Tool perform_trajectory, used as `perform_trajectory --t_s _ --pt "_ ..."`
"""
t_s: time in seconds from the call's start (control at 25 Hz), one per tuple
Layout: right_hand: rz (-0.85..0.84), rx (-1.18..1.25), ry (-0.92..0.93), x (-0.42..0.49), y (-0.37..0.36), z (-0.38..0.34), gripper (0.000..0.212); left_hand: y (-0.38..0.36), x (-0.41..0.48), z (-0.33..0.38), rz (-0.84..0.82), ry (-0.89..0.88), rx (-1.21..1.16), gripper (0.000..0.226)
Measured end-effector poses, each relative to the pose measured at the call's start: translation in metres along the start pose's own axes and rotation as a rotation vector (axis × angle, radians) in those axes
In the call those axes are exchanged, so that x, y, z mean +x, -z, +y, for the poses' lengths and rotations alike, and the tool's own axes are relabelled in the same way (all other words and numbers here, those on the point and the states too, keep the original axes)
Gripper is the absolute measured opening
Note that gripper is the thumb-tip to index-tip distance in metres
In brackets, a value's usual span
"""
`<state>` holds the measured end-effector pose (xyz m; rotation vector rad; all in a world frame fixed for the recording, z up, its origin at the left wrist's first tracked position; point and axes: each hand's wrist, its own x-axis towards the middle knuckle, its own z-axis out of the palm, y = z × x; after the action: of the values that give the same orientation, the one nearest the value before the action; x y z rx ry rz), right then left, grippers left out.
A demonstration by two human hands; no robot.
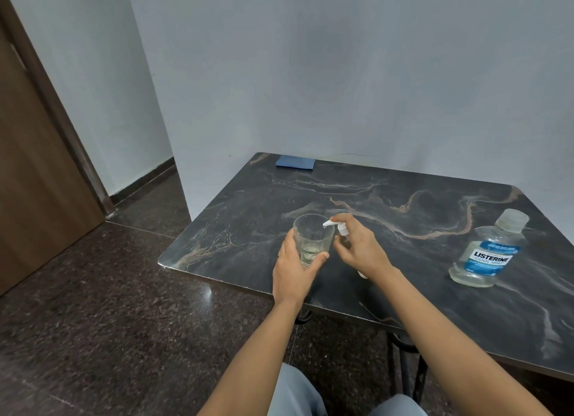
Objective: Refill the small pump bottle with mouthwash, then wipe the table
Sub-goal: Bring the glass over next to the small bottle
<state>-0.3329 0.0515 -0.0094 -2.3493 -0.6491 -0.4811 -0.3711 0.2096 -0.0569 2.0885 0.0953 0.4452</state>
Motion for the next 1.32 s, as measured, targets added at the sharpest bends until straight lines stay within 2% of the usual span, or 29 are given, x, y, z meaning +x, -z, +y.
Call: perform_trajectory --t_s 0.32,0.6,0.8,1.08,1.32 --pt "-0.019 -0.044 0.016 -0.0003 -0.0005 0.0004 0.057 0.0004 -0.0003 0.0012 0.003 0.002 -0.004 0.085" --pt "-0.015 -0.02 -0.005 0.001 -0.0029 -0.0003 0.039 0.0 0.0 0.0007 0.004 0.004 0.003 0.085" --pt "-0.025 -0.053 -0.003 0.0008 -0.0013 -0.001 0.052 -0.0004 0.0002 0.0005 0.006 0.005 0.002 0.085" --pt "0.0 -0.015 -0.007 0.0023 -0.003 -0.0011 0.041 -0.0004 0.0005 -0.0004 0.003 0.0 0.006 0.085" --pt "-0.017 -0.028 -0.022 0.0016 -0.0029 -0.0006 0.053 -0.0002 0.0004 -0.0005 0.0 -0.005 0.012 0.087"
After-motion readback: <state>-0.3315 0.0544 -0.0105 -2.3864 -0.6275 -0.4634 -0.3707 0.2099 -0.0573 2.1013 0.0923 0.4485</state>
